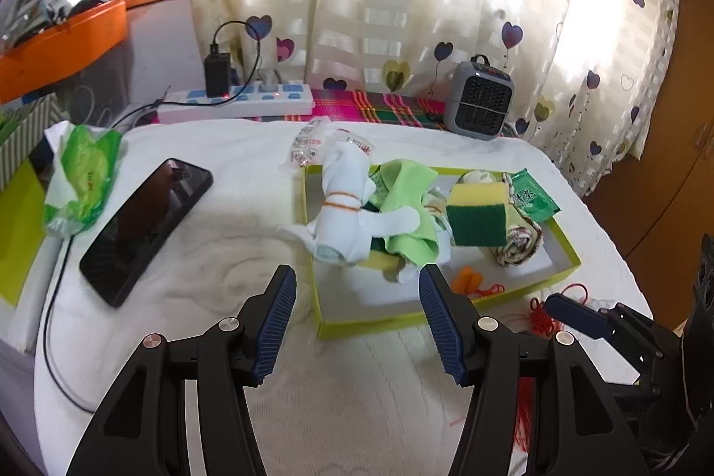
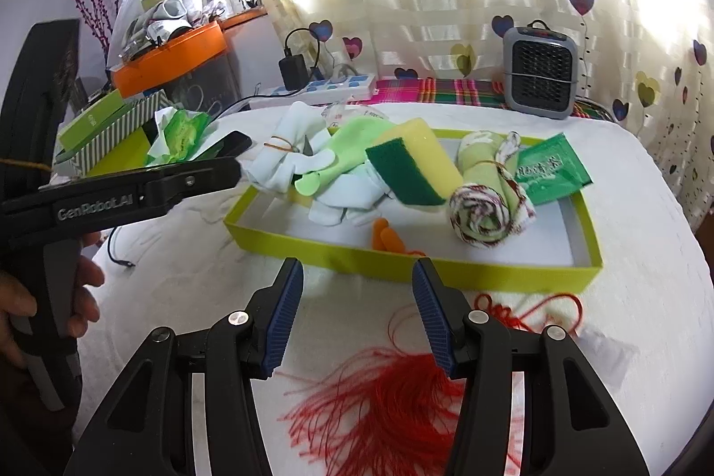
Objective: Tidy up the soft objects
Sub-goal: 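Open the left tool to release the sock bundle and withdraw both tools, then grasp the red knot tassel with the left tool while the right tool moves to the white tissue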
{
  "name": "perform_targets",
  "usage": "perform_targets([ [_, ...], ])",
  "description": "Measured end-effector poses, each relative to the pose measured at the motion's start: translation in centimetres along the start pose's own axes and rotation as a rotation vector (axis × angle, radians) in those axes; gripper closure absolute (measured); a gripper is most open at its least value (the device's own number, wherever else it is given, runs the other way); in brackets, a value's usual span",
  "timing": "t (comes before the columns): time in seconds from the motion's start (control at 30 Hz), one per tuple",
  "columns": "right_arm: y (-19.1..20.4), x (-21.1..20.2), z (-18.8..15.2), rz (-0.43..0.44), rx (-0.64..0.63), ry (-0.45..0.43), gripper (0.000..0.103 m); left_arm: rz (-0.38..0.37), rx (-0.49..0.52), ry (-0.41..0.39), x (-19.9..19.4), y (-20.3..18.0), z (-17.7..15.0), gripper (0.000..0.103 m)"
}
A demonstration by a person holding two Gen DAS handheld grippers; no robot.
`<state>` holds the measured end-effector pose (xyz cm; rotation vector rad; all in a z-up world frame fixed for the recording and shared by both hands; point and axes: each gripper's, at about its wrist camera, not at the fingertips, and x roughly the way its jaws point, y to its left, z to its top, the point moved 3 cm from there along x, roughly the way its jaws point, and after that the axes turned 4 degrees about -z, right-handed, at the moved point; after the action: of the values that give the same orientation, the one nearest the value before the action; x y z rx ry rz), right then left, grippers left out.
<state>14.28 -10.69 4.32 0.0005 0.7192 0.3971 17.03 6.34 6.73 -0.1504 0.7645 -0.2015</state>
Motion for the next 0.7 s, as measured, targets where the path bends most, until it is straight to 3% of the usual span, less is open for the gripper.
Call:
perform_targets([
  [0.7, -3.3, -4.8, -2.3, -0.051, 0.088, -0.057, 0.051, -0.019, 0.046, -0.004, -2.9, -4.3, -4.3, 0.046],
])
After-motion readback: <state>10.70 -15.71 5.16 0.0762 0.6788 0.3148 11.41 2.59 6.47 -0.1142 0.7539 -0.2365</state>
